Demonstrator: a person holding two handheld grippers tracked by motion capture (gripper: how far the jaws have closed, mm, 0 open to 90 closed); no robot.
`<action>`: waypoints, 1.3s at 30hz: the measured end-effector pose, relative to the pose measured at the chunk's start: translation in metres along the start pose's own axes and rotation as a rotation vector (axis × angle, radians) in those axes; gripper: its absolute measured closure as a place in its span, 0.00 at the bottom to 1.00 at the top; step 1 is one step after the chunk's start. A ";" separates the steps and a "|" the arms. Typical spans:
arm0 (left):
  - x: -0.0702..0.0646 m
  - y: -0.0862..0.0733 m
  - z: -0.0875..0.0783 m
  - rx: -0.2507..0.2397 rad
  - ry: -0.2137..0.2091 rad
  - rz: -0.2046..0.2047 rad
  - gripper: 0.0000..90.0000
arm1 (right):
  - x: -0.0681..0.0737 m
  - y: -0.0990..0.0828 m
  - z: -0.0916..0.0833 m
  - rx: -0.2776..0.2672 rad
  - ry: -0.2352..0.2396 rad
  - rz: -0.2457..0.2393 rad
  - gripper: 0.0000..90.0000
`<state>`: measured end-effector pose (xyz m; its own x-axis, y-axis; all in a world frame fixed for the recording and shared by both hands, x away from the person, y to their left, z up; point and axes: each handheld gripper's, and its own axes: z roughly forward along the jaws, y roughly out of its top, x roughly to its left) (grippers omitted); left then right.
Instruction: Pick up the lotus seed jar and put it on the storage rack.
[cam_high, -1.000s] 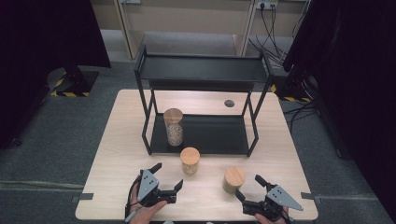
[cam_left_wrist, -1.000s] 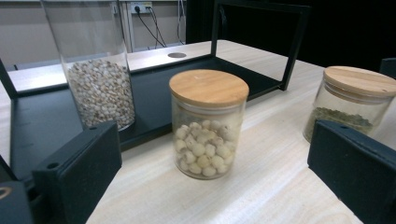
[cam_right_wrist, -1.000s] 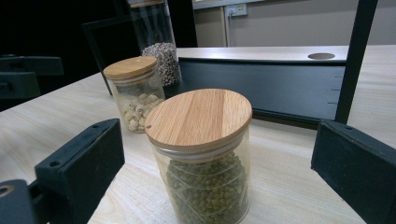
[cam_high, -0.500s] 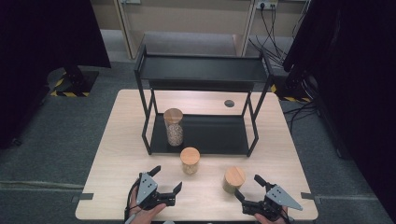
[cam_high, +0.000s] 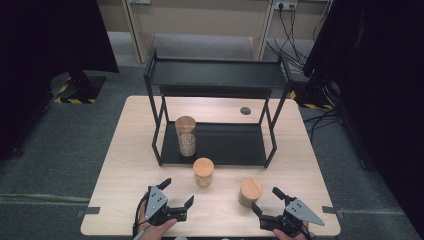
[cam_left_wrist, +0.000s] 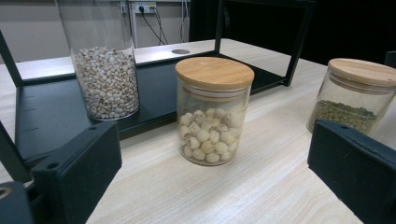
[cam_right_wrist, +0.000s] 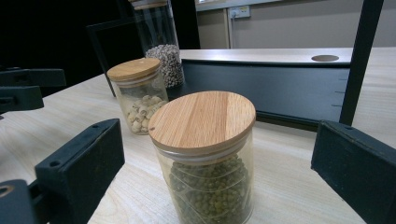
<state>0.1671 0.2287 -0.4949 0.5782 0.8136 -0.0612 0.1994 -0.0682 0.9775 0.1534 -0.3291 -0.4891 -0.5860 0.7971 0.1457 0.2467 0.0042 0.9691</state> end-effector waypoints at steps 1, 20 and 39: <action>0.000 0.000 0.000 0.001 0.000 0.000 0.03 | 0.000 0.000 0.000 -0.002 0.000 0.000 0.03; -0.003 -0.002 -0.003 -0.003 0.002 0.008 0.03 | 0.006 0.002 -0.003 -0.018 0.008 -0.015 0.03; -0.002 -0.002 -0.004 -0.006 0.018 0.004 0.03 | 0.019 0.013 -0.008 -0.045 0.063 -0.029 0.04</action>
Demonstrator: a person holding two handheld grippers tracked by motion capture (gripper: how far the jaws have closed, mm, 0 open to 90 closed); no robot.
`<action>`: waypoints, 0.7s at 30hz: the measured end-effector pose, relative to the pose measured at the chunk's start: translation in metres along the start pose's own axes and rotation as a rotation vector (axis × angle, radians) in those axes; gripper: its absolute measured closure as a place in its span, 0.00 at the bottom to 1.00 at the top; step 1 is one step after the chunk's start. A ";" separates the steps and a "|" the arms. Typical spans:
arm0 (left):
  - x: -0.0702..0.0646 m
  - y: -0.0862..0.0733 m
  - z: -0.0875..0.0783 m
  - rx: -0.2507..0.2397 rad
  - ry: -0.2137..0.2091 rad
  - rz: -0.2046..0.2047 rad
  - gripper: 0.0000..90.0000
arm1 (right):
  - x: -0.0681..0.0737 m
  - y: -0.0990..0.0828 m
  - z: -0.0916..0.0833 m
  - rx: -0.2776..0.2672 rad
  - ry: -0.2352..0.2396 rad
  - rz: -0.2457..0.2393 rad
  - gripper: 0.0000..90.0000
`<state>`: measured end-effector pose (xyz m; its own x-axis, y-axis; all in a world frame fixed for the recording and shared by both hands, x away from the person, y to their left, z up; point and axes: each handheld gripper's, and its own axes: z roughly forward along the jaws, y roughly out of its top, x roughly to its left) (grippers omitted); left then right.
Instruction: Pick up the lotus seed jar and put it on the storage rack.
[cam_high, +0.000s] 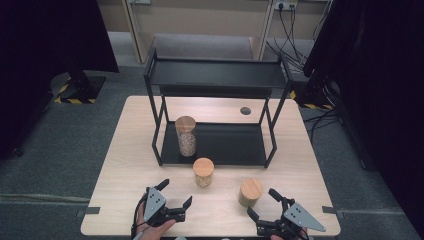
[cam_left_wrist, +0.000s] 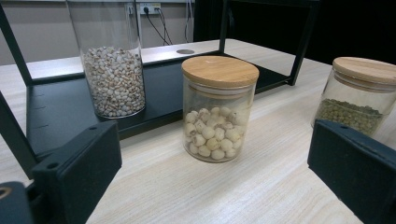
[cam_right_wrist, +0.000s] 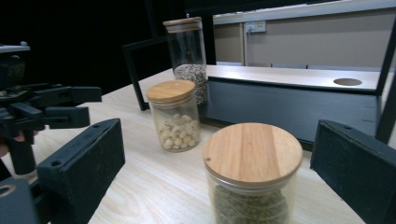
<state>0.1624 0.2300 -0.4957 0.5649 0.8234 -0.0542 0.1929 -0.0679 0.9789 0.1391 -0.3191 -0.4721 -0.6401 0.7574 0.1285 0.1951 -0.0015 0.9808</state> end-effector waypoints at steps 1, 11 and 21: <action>0.000 0.000 0.000 -0.001 0.000 0.000 0.03 | 0.001 0.000 0.000 0.000 0.003 0.000 0.04; 0.001 0.000 -0.001 -0.004 0.002 -0.002 0.03 | 0.009 0.005 0.012 0.013 0.060 -0.018 0.04; 0.004 0.000 -0.001 -0.006 0.004 -0.007 0.03 | 0.016 0.006 0.023 0.039 0.107 -0.018 0.04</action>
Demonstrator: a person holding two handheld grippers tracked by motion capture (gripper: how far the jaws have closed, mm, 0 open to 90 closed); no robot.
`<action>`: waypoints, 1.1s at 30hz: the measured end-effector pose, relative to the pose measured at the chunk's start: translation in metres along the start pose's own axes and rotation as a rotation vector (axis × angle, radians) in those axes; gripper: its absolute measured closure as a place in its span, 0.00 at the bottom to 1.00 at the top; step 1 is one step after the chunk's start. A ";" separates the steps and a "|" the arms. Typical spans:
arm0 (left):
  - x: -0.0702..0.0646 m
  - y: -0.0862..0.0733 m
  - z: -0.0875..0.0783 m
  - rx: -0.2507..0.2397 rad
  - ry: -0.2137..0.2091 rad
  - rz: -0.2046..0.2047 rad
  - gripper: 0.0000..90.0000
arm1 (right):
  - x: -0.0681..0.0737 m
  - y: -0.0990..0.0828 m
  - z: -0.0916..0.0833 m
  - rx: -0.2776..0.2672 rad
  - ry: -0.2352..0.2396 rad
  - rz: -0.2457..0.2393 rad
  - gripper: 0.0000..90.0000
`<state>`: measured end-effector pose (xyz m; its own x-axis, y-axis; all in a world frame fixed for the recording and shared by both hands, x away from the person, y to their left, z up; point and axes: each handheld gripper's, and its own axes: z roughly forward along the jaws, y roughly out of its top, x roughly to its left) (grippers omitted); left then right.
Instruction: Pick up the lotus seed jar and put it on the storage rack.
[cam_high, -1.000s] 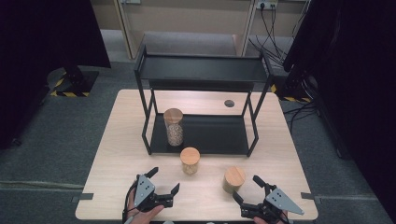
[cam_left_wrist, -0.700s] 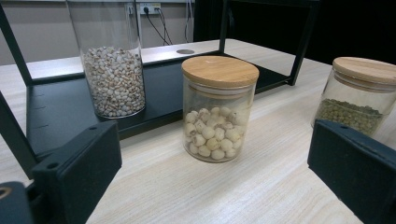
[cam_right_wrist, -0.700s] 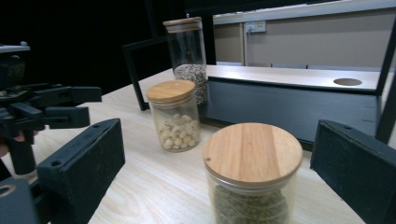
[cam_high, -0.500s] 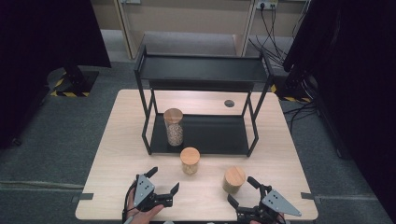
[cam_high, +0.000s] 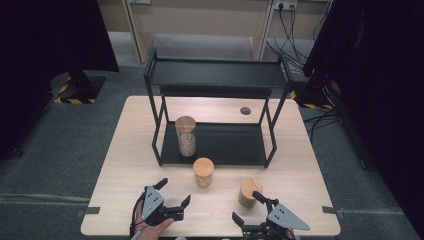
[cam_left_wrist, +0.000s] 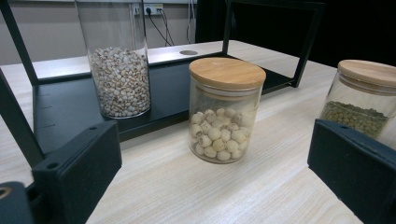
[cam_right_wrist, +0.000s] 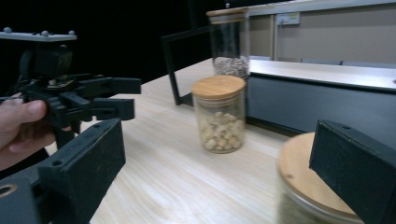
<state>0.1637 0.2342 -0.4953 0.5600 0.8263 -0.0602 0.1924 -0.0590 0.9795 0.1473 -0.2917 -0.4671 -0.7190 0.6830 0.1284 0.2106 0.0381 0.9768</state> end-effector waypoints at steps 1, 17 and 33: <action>0.000 0.000 0.000 -0.001 0.001 0.001 0.03 | 0.001 0.001 0.002 0.002 0.008 -0.002 0.04; 0.002 0.000 -0.002 -0.007 0.000 -0.003 0.03 | 0.013 0.006 0.036 0.040 0.065 -0.025 0.04; 0.004 0.000 -0.002 -0.006 0.005 -0.024 0.03 | 0.019 0.008 0.061 0.058 0.051 -0.009 0.05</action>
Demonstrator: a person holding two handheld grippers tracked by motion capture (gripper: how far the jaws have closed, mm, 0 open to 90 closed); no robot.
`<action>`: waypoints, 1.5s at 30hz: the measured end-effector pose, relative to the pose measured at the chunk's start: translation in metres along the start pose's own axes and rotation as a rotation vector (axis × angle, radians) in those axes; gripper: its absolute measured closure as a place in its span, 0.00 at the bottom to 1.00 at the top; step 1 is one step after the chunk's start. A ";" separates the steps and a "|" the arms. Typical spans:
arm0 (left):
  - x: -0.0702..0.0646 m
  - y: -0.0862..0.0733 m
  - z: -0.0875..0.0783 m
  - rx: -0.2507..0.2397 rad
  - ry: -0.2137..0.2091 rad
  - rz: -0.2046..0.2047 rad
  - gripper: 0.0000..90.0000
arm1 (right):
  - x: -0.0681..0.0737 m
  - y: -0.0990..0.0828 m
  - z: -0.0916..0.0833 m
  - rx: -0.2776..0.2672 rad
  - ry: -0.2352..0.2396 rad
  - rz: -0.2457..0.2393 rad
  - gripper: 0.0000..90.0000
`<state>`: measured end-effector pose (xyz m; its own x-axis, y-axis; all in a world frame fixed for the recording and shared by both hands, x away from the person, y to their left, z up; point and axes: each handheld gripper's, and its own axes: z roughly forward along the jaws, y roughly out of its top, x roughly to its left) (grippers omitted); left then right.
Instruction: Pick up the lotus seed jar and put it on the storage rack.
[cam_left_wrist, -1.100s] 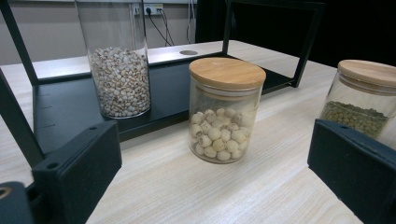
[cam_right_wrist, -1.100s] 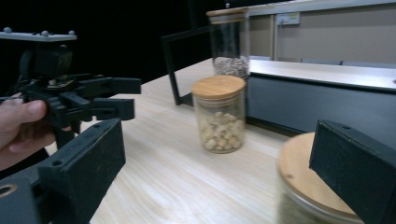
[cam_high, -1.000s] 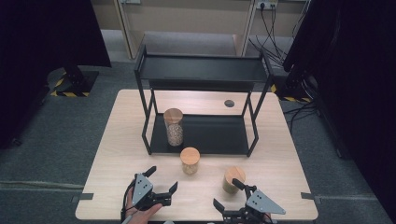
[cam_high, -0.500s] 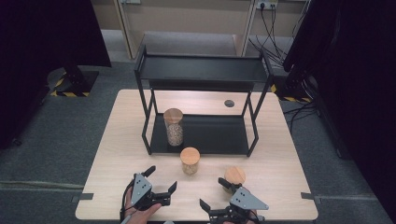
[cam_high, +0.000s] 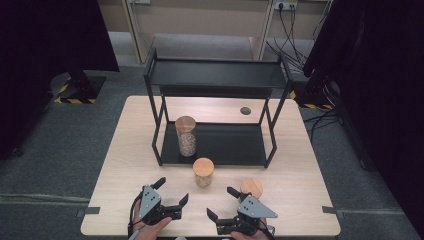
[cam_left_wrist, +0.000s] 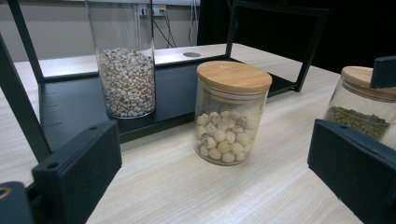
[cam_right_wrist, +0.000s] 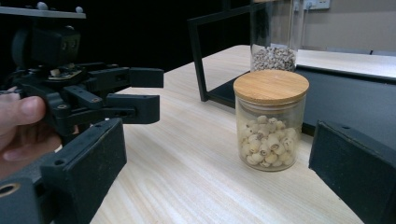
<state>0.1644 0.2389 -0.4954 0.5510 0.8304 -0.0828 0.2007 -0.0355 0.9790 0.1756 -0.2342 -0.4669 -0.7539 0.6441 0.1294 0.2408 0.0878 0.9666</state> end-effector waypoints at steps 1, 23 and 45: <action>0.000 0.000 0.000 0.000 0.000 0.001 0.03 | 0.001 0.000 0.001 0.002 -0.004 0.001 0.05; -0.001 0.000 0.000 0.000 -0.001 0.000 0.03 | 0.008 0.006 0.040 0.040 -0.076 0.002 0.06; 0.000 0.000 -0.002 -0.009 0.005 0.001 0.03 | 0.020 0.015 0.083 0.070 -0.202 -0.016 0.10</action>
<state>0.1630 0.2398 -0.4954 0.5472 0.8330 -0.0814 0.1931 -0.0311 0.9807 0.2150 -0.1565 -0.4683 -0.6221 0.7806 0.0608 0.2774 0.1471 0.9494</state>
